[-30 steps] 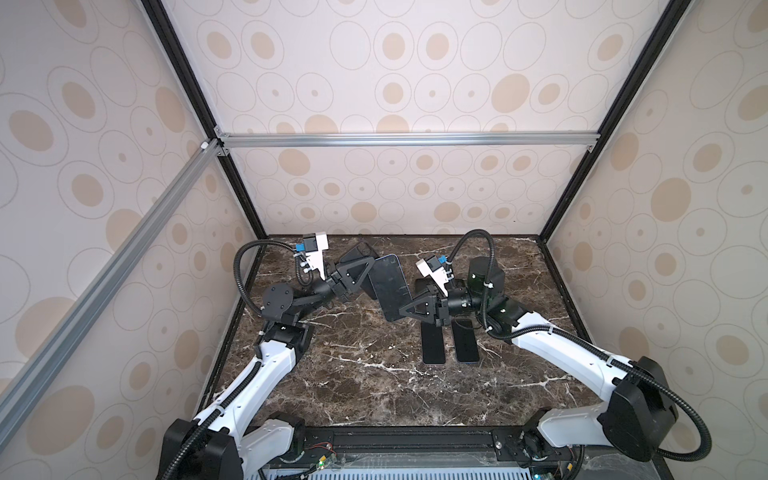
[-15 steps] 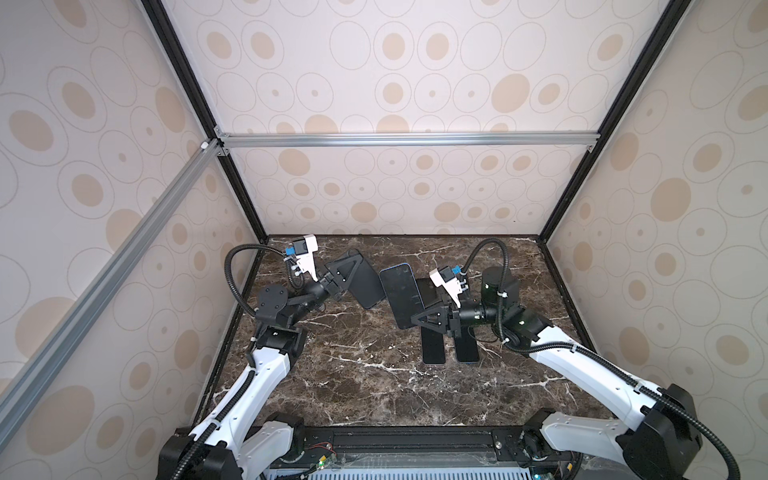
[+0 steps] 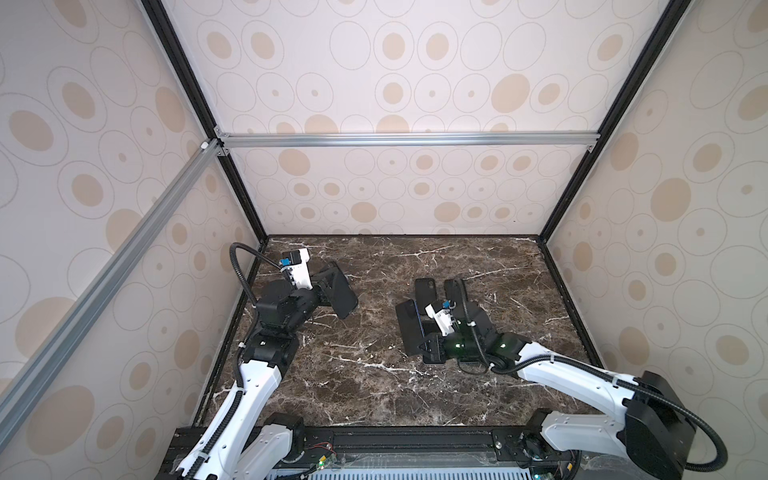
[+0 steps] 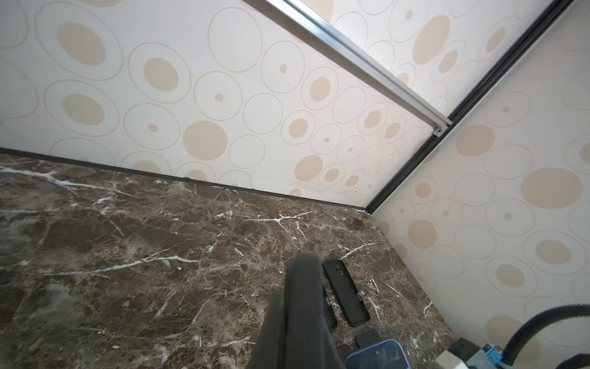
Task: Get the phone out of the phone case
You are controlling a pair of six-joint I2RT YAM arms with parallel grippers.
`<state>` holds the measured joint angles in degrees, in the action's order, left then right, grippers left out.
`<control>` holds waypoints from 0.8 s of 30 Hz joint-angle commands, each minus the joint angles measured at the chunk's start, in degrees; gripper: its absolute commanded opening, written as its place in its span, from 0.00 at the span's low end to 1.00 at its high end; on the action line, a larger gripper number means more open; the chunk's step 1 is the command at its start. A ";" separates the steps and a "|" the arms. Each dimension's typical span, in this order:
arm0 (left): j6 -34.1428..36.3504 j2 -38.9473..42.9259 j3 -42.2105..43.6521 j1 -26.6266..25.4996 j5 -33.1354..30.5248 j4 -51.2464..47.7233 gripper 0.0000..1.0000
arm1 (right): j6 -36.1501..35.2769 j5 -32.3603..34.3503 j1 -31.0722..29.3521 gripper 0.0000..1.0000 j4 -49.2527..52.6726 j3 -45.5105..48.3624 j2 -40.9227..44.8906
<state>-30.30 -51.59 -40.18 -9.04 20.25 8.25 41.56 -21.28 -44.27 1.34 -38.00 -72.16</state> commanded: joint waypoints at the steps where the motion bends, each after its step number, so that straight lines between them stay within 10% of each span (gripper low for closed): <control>1: 0.67 -0.05 0.98 0.84 -1.39 -2.87 0.06 | 11.38 5.65 -1.06 0.00 -7.99 0.73 -3.16; 24: -1.69 -1.08 3.53 2.51 3.08 -0.50 0.05 | 24.00 2.71 -4.95 0.00 -32.35 1.88 -22.98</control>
<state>-31.31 -52.47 -36.53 -7.07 22.28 6.28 63.70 -17.39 -49.08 -25.15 -36.53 -94.70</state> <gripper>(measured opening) 0.102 0.104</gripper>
